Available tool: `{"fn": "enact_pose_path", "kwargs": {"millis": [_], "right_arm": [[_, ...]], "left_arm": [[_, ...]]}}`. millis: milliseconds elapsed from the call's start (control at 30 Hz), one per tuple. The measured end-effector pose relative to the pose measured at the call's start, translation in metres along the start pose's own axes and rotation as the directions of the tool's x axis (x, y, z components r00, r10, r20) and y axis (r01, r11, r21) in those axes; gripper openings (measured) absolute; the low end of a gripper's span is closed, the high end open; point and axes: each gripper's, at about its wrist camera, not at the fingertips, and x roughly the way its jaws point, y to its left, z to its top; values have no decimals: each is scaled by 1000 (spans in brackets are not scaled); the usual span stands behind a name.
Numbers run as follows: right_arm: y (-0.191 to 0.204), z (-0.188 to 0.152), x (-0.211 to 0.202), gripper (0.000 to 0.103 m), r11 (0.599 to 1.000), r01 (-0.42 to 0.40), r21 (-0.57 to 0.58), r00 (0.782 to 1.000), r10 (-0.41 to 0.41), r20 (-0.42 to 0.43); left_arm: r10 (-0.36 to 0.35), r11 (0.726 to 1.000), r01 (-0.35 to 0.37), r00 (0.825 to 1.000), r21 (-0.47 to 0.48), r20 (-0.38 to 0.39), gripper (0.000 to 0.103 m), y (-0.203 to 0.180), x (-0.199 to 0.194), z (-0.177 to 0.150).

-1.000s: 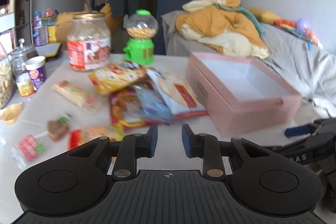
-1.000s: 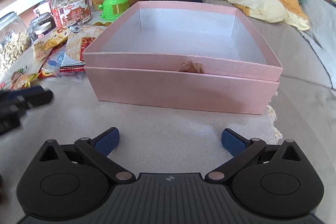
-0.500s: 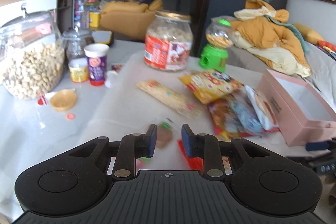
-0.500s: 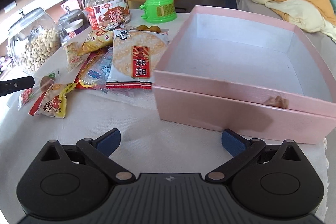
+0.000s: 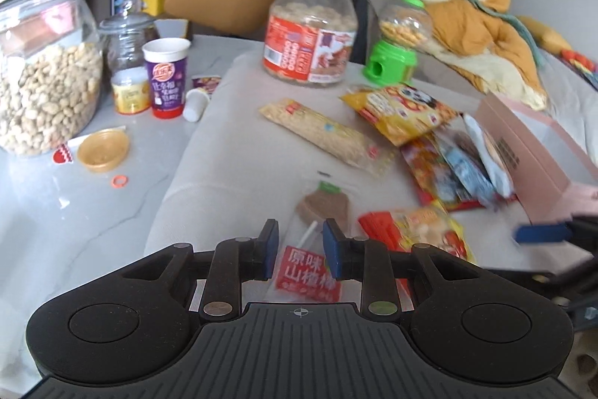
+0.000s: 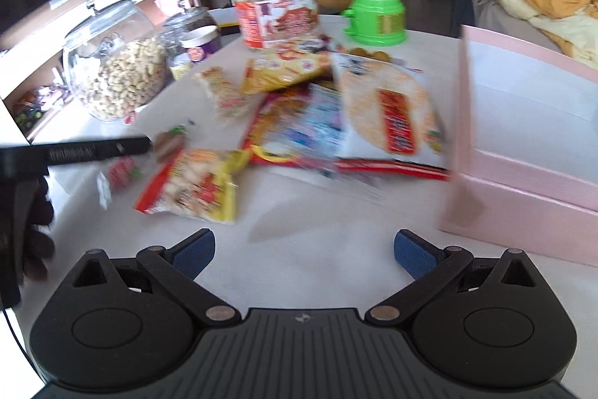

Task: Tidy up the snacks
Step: 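Grasp the stick snack packet with the left tool while the right grasps the egg-snack bag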

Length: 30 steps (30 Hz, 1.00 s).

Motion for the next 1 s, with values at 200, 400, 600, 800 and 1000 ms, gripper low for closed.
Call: {"fn": "enact_pose_path", "kwargs": {"millis": [200,400,600,800,1000], "right_arm": [[51,20,36,84,990,4,-139,1000,-4,0],[19,10,5,48,990,-14,-139,999,9,-30],[-55,-23,-44,65,994,-7,-112,998,1,-58],[-118,-39,-78,75,983,174,-54,985,-173,27],[-143,-21,-65,76,977,210,45,974,-213,76]], "left_arm": [[49,998,-47,998,-37,40,30,4,-3,10],[88,992,-91,995,86,40,32,-26,17,14],[145,970,-157,986,183,79,31,-45,22,10],[124,975,-139,988,172,91,31,-42,21,8],[140,970,-157,985,184,103,33,-43,20,6]]}}
